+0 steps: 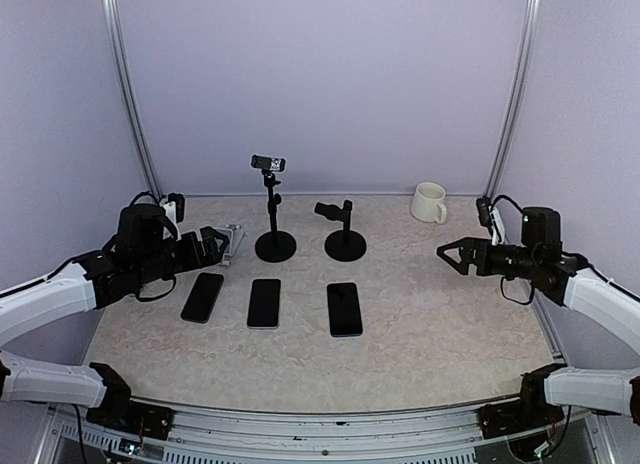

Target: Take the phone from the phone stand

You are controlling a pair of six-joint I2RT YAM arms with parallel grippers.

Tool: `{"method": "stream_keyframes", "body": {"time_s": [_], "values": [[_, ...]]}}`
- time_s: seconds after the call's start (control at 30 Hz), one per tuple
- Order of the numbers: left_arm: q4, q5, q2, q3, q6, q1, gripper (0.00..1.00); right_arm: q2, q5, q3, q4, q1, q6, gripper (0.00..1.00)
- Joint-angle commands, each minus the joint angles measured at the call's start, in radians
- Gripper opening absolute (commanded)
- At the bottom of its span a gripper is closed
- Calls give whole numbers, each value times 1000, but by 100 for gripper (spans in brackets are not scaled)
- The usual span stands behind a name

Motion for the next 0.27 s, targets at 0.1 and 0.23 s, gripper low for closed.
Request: {"method": "stream_keyframes", "body": {"time_s": [0.1, 0.23], "values": [[20, 42, -103, -107, -4, 30, 99, -53, 19, -99, 56, -16, 37, 100], [19, 40, -119, -119, -10, 31, 99, -31, 7, -108, 72, -16, 39, 100]]}}
